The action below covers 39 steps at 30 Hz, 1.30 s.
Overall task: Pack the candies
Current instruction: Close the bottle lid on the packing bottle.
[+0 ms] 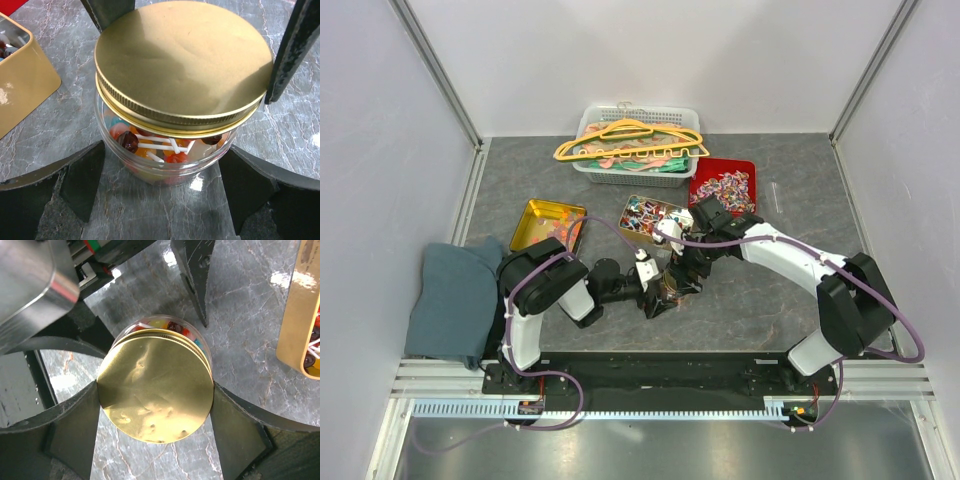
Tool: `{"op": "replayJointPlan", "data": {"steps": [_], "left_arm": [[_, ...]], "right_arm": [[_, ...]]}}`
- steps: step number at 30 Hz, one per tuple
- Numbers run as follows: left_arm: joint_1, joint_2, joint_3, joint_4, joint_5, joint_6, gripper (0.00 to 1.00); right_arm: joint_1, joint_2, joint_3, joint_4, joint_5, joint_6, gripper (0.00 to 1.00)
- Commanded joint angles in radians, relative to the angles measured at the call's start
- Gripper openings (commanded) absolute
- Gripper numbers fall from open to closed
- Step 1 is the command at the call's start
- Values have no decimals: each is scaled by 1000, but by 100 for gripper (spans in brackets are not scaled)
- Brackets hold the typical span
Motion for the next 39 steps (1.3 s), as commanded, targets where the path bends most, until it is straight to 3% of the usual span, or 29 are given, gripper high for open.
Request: {"op": "replayJointPlan", "data": {"steps": [1, 18, 31, 33, 39], "left_arm": [[9, 5, 10, 338, 18, -45, 99], [9, 8, 10, 337, 35, -37, 99], [9, 10, 13, 337, 37, -37, 99], [9, 10, 15, 337, 37, -36, 99], [9, 11, 13, 338, 37, -34, 99]], "right_arm": [[6, -22, -28, 94, -9, 48, 64], [67, 19, -43, 200, 80, 107, 70], [69, 68, -28, 209, 84, 128, 90], [69, 68, -28, 208, 86, 128, 97], [69, 64, -21, 206, 81, 131, 98]]}}
